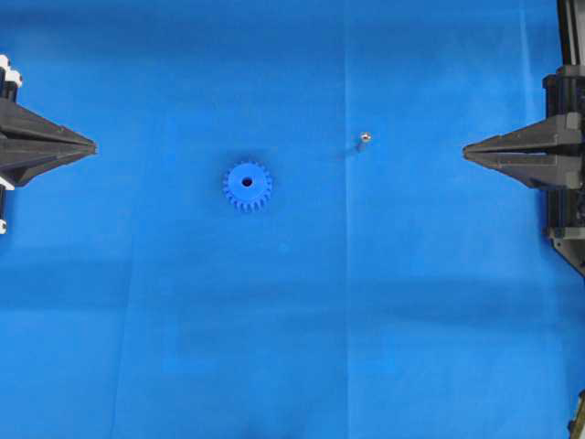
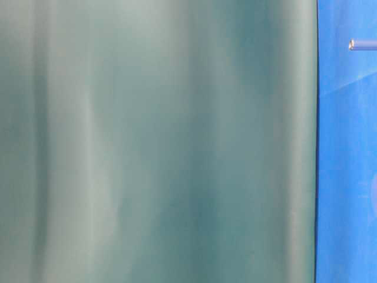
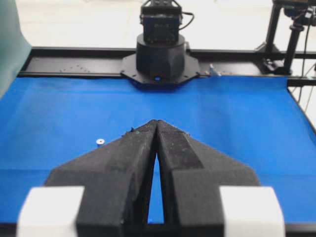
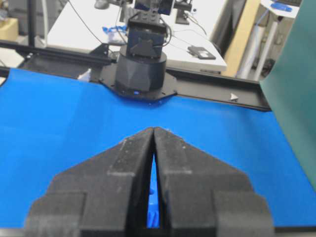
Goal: Insert the shaft placed at a random location into the center hole of the small gear at another random location.
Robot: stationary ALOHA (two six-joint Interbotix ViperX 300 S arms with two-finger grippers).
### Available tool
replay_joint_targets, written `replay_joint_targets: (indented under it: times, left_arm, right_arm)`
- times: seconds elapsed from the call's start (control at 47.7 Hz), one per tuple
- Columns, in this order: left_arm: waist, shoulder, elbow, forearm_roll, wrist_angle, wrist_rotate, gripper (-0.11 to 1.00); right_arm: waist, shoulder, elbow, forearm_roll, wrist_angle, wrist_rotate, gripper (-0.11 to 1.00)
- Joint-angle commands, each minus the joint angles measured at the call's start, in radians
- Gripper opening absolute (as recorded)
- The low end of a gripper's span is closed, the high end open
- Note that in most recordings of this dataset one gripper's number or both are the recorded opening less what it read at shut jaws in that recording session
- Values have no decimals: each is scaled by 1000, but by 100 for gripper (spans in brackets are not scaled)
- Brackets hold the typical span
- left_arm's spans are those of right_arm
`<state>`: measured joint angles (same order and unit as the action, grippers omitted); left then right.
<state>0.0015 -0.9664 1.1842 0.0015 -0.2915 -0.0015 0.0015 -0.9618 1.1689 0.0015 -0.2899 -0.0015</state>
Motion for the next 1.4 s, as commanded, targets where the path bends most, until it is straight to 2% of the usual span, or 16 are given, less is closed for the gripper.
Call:
replay_joint_targets:
  times: [0.0,0.105,0.272,0.566,0.65,0.734,0.88,0.943,1.09,1.258,1.383]
  left_arm:
    - [0,2,-20,2,-5,-9,0]
    - [0,0,-20,2,-3,-11,0]
    - [0,-5,-20,2,2,-9,0]
    - [3,-5,-18,2,2,-9,0]
    - [6,-6,-17,2,2,-9,0]
    - [9,-5,-17,2,2,-9,0]
    - [14,-6,-15,2,2,-9,0]
    - [17,-6,-14,2,3,-9,0]
    - [21,-6,-11,2,3,-9,0]
    - [29,-6,-8,0,3,-9,0]
    - [35,-8,-6,0,3,-9,0]
  right_arm:
    - [-6,8,-15,0,-6,-3,0]
    - [-9,18,-25,2,20,-3,-5]
    - [-46,54,-21,6,41,5,-6]
    - [-146,212,-8,51,-41,9,-3]
    - [-163,290,-8,75,-58,8,6]
    - [-179,368,-6,94,-91,9,22]
    - [-189,520,-8,123,-198,8,67]
    - [-189,581,-12,130,-239,8,82]
    - [-189,718,-23,166,-313,8,73]
    - [-190,838,-32,210,-382,8,74]
    - [-190,905,-37,216,-413,8,74]
